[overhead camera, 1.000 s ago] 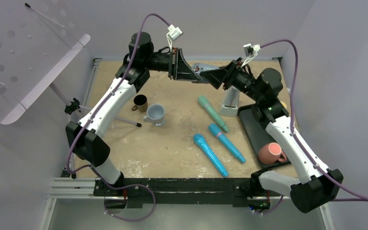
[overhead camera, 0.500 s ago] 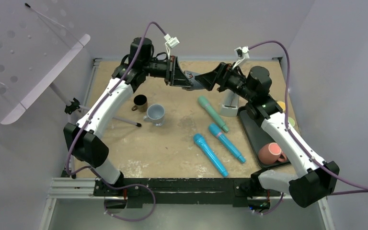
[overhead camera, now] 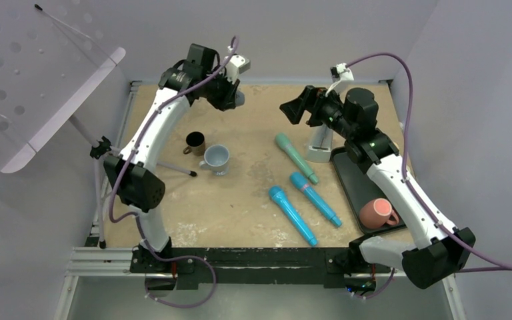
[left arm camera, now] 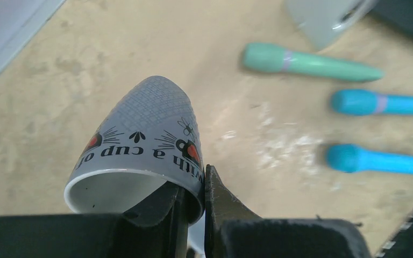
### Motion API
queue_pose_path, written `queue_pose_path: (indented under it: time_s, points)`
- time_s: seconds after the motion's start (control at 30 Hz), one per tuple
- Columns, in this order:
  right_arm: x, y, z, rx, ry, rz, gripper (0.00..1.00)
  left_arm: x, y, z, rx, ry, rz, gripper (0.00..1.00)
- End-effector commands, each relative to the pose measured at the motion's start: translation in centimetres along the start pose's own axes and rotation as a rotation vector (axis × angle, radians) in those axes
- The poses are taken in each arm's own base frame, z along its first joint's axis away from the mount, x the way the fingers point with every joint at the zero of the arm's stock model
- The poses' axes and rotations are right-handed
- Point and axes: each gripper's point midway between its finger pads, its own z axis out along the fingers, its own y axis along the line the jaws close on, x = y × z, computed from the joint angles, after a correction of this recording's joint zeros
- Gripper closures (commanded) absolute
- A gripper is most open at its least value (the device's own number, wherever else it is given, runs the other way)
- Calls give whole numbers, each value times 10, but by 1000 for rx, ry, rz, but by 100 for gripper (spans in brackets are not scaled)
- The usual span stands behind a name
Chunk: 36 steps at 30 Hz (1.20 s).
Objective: Turn the mug right side up
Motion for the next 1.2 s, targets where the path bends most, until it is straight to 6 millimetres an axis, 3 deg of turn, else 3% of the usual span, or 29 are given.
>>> queue_pose_path:
  time_s: [0.0,0.2,0.37,0.5,0.63,0.9,1.0,1.17]
  points:
    - [0,-20,-11,115,17,-66,1,25,68,11,-203,196,271,100]
    - [-1,-20,-20,134,27,-96,1,71,89,54,-176,373,225,100]
    - [-5,-22,-28,164,42,-125,1,98,91,80,-140,426,176,100]
    - [-1,-59,-34,382,92,-111,1,123,94,91,-125,487,171,100]
    - [-1,-90,-46,566,93,-85,1,135,95,97,-116,521,166,100]
    - [-8,-146,-79,776,35,39,1,158,93,109,-78,582,145,100]
    - [-11,-181,-107,897,-28,147,1,159,94,111,-76,584,144,88]
    - [-17,-228,-139,1080,-69,151,1,147,92,104,-84,549,150,60]
